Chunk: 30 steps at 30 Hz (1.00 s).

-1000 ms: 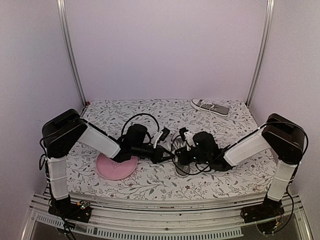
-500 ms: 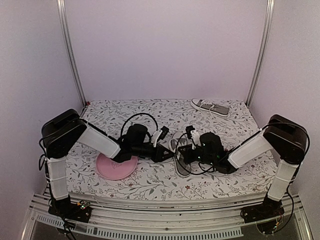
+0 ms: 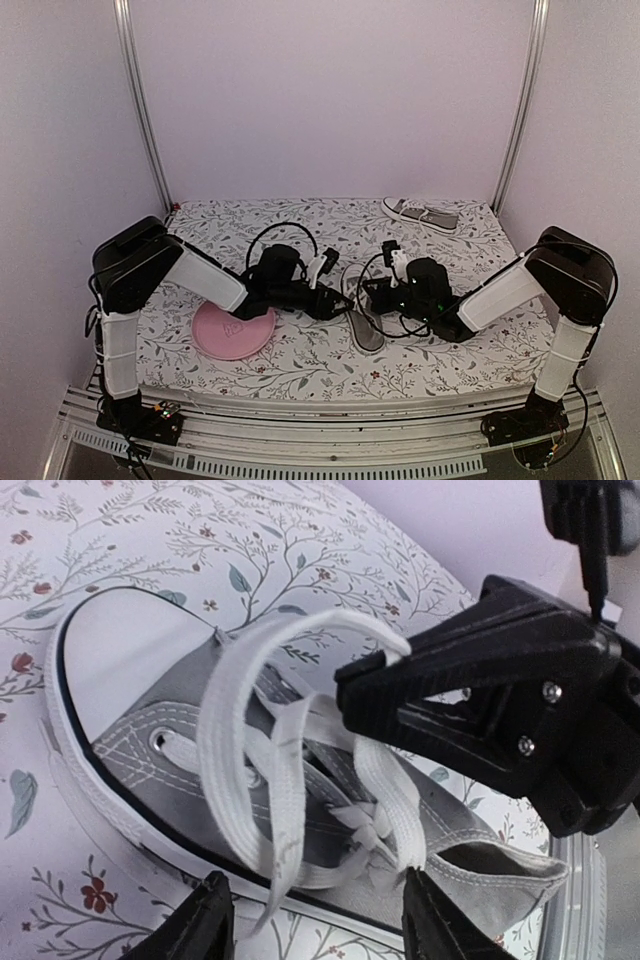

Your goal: Tie the shoes

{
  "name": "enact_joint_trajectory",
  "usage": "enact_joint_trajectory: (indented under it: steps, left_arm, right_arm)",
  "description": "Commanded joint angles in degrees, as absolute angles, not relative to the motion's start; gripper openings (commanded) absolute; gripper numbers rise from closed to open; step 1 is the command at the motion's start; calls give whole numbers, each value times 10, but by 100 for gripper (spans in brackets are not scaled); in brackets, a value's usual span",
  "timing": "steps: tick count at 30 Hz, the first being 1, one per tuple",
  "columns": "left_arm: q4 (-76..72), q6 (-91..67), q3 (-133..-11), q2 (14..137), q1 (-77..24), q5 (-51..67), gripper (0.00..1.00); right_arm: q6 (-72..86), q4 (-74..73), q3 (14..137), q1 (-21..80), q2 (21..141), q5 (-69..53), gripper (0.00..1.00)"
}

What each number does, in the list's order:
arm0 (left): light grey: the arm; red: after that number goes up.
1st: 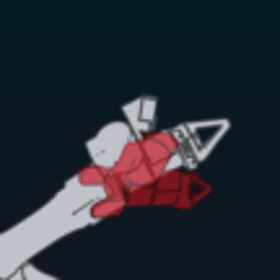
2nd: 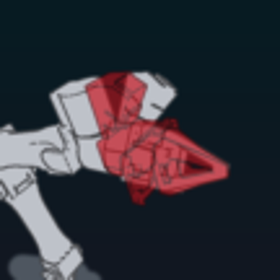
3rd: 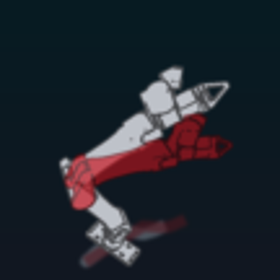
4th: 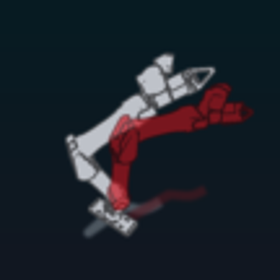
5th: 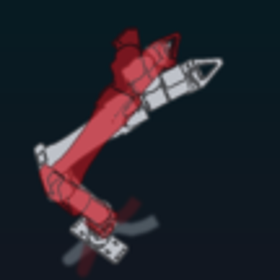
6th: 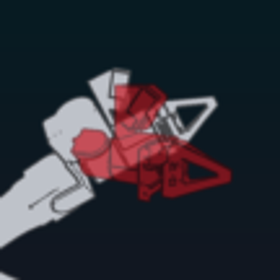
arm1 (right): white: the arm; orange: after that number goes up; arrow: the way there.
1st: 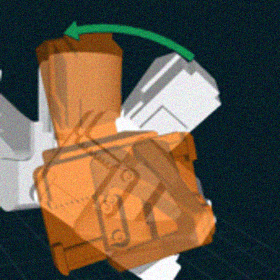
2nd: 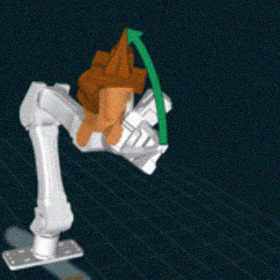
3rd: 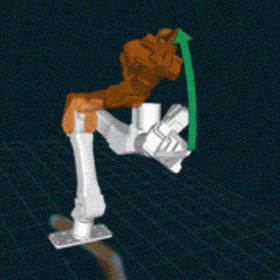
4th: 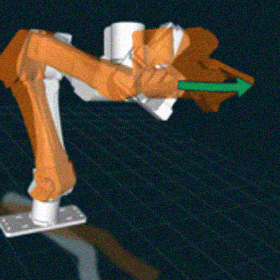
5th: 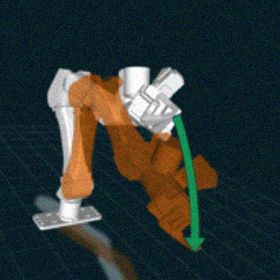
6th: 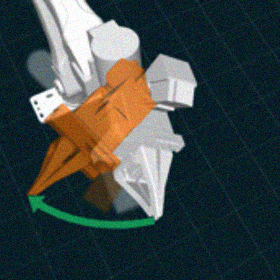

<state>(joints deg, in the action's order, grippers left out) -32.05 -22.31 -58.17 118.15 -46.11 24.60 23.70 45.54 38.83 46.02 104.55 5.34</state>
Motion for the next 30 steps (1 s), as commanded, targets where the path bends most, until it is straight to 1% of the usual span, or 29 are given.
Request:
enact_joint_trajectory:
  steps: [1,4,9,11,15,17,23,27,30]
  left_arm:
    - [-319,-204,-610,1206,-446,237,56]
    - [-326,-207,-619,1218,-435,239,52]
    - [-355,-221,-623,1235,-427,271,38]
    - [-359,-223,-629,1241,-427,287,34]
    - [-365,-227,-641,1253,-427,311,32]
    - [-365,-226,-646,1257,-427,318,29]
    - [-368,-231,-661,1273,-427,344,27]
    - [-369,-234,-673,1283,-428,355,29]
    - [-373,-236,-676,1286,-428,359,33]
  right_arm:
    - [251,476,376,454,1041,61,2]
    - [252,478,375,453,1041,54,2]
    - [253,480,372,452,1038,50,2]
    - [252,482,368,453,1036,49,2]
    - [249,483,364,452,1031,39,2]
    - [248,484,360,451,1028,33,2]
    - [239,484,353,450,1015,19,2]
    - [231,483,350,450,1006,9,2]
    - [230,483,348,450,1003,4,2]
